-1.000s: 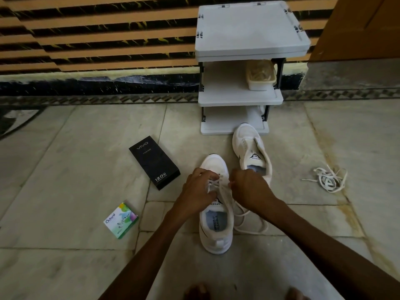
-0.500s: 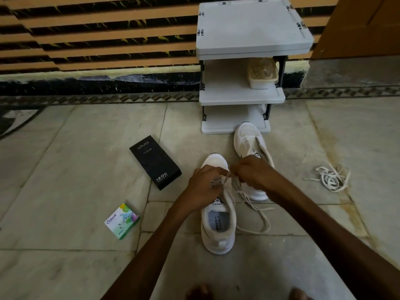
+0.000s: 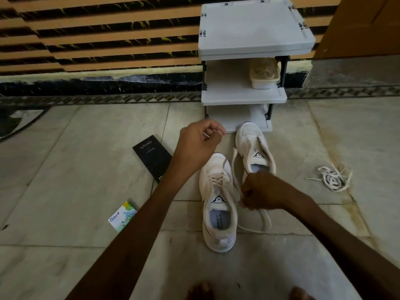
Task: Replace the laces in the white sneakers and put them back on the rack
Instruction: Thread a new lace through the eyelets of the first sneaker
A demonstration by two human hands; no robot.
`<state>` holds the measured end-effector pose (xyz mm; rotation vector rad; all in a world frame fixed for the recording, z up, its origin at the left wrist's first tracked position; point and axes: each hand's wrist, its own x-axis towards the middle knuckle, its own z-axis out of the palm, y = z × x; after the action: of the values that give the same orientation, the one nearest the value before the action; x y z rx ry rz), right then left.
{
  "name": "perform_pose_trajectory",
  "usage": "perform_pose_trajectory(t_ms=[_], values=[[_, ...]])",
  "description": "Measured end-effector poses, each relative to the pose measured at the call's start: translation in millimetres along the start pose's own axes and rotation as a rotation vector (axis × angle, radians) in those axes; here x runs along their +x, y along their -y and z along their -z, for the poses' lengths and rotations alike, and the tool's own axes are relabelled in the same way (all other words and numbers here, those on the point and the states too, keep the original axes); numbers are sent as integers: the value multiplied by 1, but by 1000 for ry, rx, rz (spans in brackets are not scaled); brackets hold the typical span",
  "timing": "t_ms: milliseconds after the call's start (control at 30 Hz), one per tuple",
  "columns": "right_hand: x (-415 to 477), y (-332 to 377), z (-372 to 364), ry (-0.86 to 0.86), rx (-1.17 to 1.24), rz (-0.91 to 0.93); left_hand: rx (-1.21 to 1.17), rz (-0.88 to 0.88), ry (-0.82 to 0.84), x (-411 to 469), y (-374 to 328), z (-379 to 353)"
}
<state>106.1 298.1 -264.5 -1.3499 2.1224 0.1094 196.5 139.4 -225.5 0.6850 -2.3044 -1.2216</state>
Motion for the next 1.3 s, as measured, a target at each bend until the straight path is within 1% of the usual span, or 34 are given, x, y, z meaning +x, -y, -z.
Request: perform_pose_trajectory(t_ms=[67, 100, 133, 200, 233, 300, 367, 433, 500, 567, 633, 700, 800, 867, 933, 1000, 1067, 1133, 1233, 1300], values=[[3, 0, -13, 128, 21, 17, -29, 28, 3, 3, -3, 1], [4, -1, -16, 137, 51, 30, -17, 37, 22, 3, -3, 0], [4, -3, -17, 111, 83, 51, 2, 36, 54, 2, -2, -1], [4, -6, -13, -11, 139, 124, 29, 43, 145, -4, 3, -5], [4, -6, -8, -81, 177, 163, 44, 61, 205, -7, 7, -7], [-3, -3, 7, -179, 325, 172, 76, 81, 352, -15, 15, -12], [-13, 3, 25, -251, 483, 184, 69, 36, 471, -23, 21, -18], [-24, 8, 42, -266, 593, 217, 78, -26, 510, -27, 20, -23], [-33, 12, 54, -249, 641, 222, 68, -37, 491, -28, 16, -25], [-37, 14, 59, -259, 652, 195, 64, -49, 405, -26, 14, -26], [-38, 15, 59, -264, 648, 151, 34, -23, 253, -20, 12, -25], [-39, 14, 55, -239, 622, 126, -95, 36, 87, -11, 9, -18], [-36, 11, 42, -158, 474, 105, -243, 81, -90, 3, 0, -3], [-29, 7, 30, -70, 370, 65, -255, 108, -120, 9, -4, 2], [-21, 4, 16, 34, 353, 25, -260, 134, -111, 11, -5, 2], [-15, 2, 7, 81, 366, 1, -287, 154, -98, 11, -3, 1], [-11, 2, 4, 75, 468, -2, -310, 173, -75, 10, 2, -2], [-8, 4, 4, -29, 701, 3, -301, 201, -6, 7, 7, -6], [-5, 11, 6, -233, 1125, -40, -174, 311, 215, -6, 20, -9], [-1, 13, 7, -295, 1271, -76, -67, 355, 377, -18, 29, -10]])
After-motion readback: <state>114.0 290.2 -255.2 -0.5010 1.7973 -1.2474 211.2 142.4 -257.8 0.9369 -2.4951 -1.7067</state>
